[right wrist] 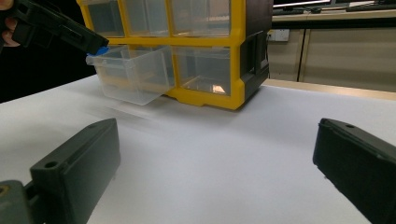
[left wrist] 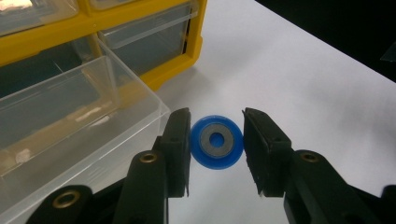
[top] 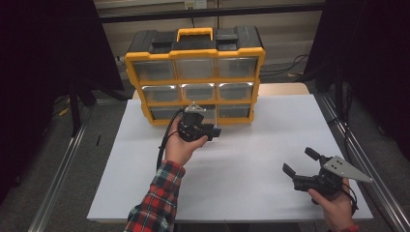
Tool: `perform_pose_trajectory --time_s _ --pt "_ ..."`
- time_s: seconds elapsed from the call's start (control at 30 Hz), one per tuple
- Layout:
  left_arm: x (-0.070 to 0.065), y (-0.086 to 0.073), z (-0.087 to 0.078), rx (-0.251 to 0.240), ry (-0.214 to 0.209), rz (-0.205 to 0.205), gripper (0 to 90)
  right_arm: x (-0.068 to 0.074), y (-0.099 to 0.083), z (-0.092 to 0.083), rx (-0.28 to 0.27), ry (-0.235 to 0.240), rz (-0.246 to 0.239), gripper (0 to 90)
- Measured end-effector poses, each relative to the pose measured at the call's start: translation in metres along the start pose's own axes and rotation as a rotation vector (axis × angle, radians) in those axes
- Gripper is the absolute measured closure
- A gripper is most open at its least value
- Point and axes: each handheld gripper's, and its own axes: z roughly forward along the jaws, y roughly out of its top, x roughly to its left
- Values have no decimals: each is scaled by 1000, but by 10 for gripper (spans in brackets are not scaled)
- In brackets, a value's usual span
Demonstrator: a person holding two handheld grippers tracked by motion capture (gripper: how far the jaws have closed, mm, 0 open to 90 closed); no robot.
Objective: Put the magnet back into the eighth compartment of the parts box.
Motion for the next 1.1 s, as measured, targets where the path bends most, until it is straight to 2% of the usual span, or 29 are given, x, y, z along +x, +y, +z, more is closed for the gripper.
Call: perform_pose_trajectory --time_s 0.03,0.07,0.17,0.27,0.4,0.5,0.6,0.73,0.87,0.93,1.1 --pt "0 0 0 -9 -4 -1 628 0 0 0 0 0 0 2" --pt "1 1 -1 15 -3 20 628 0 0 0 -2 -2 0 2" --pt "1 2 0 -3 0 7 628 0 0 0 -2 -1 4 2" --pt "3 4 -1 13 1 13 628 0 0 0 -2 -3 3 2" --pt "4 6 0 -17 -6 -11 628 0 0 1 -4 2 1 2" --pt "5 8 -1 0 8 -3 628 0 0 0 -1 -1 1 2" --pt "6 10 0 -13 13 -11 628 0 0 0 -1 -1 1 2" --pt "10 12 -1 4 12 -4 628 0 0 0 1 -1 1 2" --pt "11 13 1 -18 20 -26 628 -1 0 0 0 -2 4 3" --pt "14 14 0 -13 18 -14 628 0 0 0 -3 -4 11 3" --pt "17 15 0 -9 37 -21 628 -1 0 0 -6 -5 13 3"
